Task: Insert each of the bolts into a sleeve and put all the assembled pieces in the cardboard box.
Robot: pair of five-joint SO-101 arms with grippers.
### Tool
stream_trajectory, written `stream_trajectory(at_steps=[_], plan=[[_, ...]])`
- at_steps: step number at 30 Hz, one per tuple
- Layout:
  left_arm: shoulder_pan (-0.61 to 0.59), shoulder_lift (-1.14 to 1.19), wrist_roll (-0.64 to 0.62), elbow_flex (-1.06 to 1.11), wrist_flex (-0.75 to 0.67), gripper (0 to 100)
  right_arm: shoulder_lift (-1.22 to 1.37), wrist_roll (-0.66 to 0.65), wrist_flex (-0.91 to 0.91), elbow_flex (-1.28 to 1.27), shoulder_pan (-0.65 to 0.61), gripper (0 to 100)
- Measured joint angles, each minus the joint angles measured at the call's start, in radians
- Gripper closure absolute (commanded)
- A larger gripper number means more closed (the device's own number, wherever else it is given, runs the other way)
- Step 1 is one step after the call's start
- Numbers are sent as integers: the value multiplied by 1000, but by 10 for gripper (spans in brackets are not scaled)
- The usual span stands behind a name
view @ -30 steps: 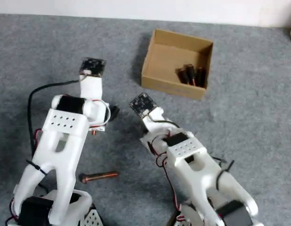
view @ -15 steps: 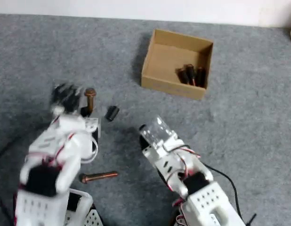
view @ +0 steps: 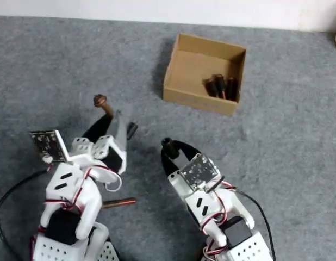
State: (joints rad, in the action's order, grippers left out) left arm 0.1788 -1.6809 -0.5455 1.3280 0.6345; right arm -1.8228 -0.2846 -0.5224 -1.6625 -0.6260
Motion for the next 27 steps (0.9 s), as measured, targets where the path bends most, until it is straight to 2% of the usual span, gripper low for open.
stream_trajectory(at_steps=[6, 10, 18, 27], plan=[[147, -3, -15, 8, -57, 994, -3, 0, 0, 2, -6, 995], [198, -6, -15, 8, -89, 994, -3, 0, 0, 34, -81, 995], [219, -6, -31, 78, -94, 994, -5, 0, 0, 66, -138, 995], [230, -6, -91, 78, -92, 994, -5, 0, 0, 66, -94, 995]])
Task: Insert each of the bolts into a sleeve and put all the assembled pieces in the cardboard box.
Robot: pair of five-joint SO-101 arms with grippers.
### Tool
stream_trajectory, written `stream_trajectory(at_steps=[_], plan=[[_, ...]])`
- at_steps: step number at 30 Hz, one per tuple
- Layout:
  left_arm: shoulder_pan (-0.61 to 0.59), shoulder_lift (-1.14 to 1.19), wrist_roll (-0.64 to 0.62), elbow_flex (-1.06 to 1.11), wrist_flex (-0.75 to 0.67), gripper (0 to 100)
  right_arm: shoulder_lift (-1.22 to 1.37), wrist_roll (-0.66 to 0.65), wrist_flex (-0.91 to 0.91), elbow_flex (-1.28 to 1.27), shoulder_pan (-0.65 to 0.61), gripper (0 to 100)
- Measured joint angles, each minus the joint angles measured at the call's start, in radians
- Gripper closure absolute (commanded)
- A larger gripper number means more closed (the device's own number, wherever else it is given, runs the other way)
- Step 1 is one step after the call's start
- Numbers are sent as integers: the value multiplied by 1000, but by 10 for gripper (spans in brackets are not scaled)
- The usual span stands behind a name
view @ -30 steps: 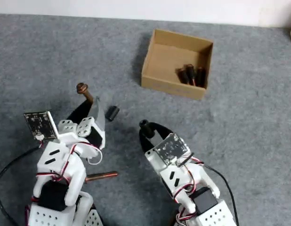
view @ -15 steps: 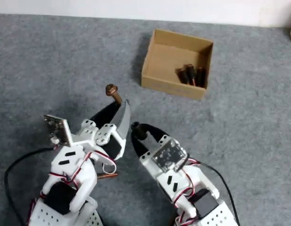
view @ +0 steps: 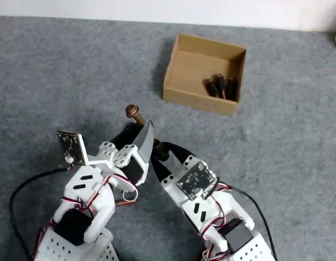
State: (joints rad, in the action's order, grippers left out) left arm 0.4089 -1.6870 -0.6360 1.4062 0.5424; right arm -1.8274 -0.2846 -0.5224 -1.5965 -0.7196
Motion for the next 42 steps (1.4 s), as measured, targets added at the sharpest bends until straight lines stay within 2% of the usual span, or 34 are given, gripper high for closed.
stream_trajectory(at_steps=[9, 25, 42], plan=[[11, -3, -5, -26, 104, 994, 0, 0, 0, 0, 14, 995], [34, -5, -9, -115, 83, 994, -5, 3, 0, 0, 15, 995], [31, -11, -11, -51, 83, 994, -5, 2, 0, -2, 15, 995]])
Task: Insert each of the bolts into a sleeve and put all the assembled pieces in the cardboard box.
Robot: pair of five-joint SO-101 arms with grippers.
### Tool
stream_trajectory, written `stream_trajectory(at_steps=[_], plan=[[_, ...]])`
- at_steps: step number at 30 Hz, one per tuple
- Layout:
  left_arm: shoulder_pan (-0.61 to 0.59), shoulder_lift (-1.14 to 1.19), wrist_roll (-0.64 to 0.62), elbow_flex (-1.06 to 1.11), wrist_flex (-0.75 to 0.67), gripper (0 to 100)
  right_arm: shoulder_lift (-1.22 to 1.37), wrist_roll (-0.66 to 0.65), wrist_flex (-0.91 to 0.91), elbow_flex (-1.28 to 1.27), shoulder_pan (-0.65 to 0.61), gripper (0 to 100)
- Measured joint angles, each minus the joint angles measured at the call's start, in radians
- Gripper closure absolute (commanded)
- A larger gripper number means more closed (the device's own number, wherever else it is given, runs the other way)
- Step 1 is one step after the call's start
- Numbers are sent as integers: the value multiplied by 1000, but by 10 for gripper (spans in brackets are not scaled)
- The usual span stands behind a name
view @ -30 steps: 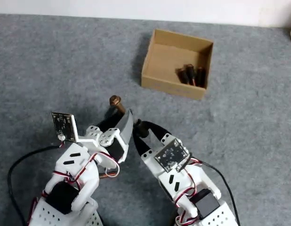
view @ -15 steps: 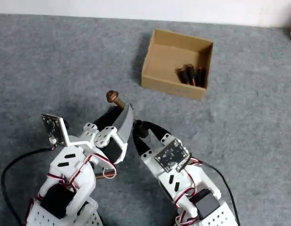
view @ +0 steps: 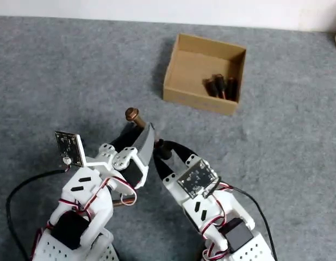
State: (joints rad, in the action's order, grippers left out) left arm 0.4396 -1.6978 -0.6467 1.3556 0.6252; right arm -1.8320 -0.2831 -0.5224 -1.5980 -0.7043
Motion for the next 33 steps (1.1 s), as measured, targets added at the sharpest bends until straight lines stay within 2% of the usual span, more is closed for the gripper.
stream_trajectory(at_steps=[9, 27, 33], plan=[[78, -2, 6, 2, 8, 994, -2, -2, 0, 2, 31, 995], [84, -15, 26, 63, 23, 993, 2, -2, -44, -2, 35, 995], [26, -3, 20, 63, 25, 988, 2, -2, -63, -2, 18, 995]])
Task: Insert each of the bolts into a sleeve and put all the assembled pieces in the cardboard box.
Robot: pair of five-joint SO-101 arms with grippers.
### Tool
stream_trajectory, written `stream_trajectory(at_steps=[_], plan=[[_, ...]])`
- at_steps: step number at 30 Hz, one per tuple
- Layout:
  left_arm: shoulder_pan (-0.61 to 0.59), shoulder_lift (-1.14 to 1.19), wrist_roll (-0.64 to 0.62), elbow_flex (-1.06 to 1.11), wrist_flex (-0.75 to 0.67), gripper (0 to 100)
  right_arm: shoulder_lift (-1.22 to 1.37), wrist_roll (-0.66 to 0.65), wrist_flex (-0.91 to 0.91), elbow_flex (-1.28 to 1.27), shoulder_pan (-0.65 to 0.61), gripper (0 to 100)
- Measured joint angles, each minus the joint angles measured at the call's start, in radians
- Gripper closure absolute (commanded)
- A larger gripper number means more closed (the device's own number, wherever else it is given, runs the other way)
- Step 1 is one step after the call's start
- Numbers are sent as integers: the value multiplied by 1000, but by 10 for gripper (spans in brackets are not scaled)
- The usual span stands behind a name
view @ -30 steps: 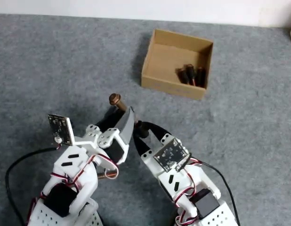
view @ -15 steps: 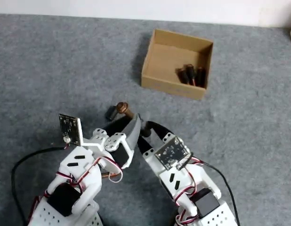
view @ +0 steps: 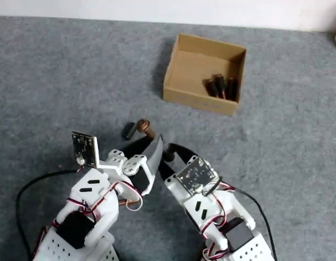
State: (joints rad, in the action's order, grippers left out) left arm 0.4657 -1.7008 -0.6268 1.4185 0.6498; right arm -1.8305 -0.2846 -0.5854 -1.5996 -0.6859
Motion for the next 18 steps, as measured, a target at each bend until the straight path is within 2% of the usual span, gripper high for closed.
stream_trajectory(at_steps=[5, 11, 18], plan=[[0, 0, 0, 0, 0, 868, 0, 0, 0, 2, -3, 995], [0, 2, 8, 2, 69, 889, -2, 0, -2, 2, -6, 995], [52, 0, 32, 2, 71, 885, -2, 0, -2, 2, -6, 995]])
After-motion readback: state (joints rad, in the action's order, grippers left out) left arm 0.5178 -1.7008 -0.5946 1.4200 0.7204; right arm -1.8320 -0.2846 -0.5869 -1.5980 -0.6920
